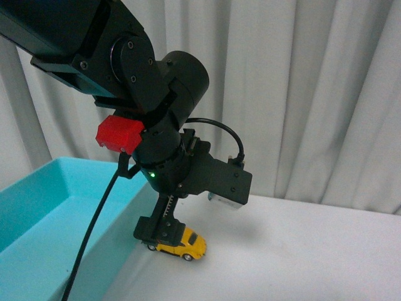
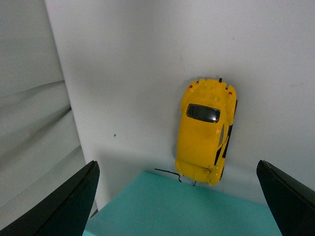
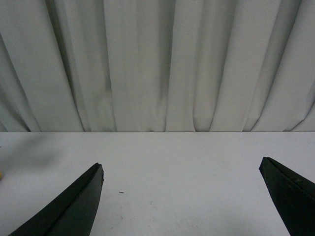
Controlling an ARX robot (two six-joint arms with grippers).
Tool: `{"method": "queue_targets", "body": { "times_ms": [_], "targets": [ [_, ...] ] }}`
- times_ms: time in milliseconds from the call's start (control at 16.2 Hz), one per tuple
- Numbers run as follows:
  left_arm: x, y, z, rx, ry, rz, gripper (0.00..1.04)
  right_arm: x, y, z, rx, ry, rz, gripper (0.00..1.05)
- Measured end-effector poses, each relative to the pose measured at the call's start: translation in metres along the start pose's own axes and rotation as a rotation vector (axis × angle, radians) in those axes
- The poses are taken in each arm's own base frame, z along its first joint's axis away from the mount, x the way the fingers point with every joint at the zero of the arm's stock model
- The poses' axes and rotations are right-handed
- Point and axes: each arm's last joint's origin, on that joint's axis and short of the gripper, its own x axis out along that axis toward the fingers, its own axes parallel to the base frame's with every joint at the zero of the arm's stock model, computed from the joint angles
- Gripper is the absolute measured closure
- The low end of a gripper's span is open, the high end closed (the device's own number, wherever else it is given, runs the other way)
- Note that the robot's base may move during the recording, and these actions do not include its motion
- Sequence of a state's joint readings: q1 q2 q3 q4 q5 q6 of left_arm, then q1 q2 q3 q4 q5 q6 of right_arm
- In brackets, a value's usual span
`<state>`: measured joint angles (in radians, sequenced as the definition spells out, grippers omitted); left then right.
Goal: Wind up and store yellow beetle toy
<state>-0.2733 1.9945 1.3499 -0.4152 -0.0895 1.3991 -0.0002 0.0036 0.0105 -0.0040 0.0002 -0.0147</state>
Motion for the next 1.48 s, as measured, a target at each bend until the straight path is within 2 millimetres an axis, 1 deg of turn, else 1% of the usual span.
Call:
{"method": "queue_targets", "body": {
  "times_ms": [124,309,433,680,804,1051,1175,1237,1299,1360,1484],
  "targets": [
    [0.012,-0.003,0.001,0.048,0.033,-0.018,0.07,0.000,0.000,0.000,0.000,0.000,0.000,0.07],
    [0.030,-0.009,0.000,0.067,0.066,-0.048,0.07,0.000,0.000,0.000,0.000,0.000,0.000,0.07],
    [0.039,-0.012,-0.003,0.010,0.116,-0.071,0.07,0.000,0.000,0.000,0.000,0.000,0.000,0.07],
    [0.054,-0.016,-0.002,-0.097,0.159,-0.125,0.07,0.000,0.000,0.000,0.000,0.000,0.000,0.07],
    [0.063,-0.015,-0.002,-0.145,0.174,-0.119,0.07,0.000,0.000,0.000,0.000,0.000,0.000,0.07],
    [0.076,-0.013,0.000,-0.180,0.187,-0.118,0.08,0.000,0.000,0.000,0.000,0.000,0.000,0.07],
    [0.080,-0.013,0.000,-0.201,0.200,-0.114,0.29,0.000,0.000,0.000,0.000,0.000,0.000,0.07],
    [0.081,-0.012,0.001,-0.199,0.196,-0.104,0.52,0.000,0.000,0.000,0.000,0.000,0.000,0.07],
    [0.080,-0.010,0.001,-0.196,0.196,-0.095,0.60,0.000,0.000,0.000,0.000,0.000,0.000,0.07],
    [0.079,-0.010,0.001,-0.187,0.191,-0.097,0.64,0.000,0.000,0.000,0.000,0.000,0.000,0.07],
    [0.074,-0.009,0.003,-0.129,0.146,-0.112,0.64,0.000,0.000,0.000,0.000,0.000,0.000,0.07]
  ]
}}
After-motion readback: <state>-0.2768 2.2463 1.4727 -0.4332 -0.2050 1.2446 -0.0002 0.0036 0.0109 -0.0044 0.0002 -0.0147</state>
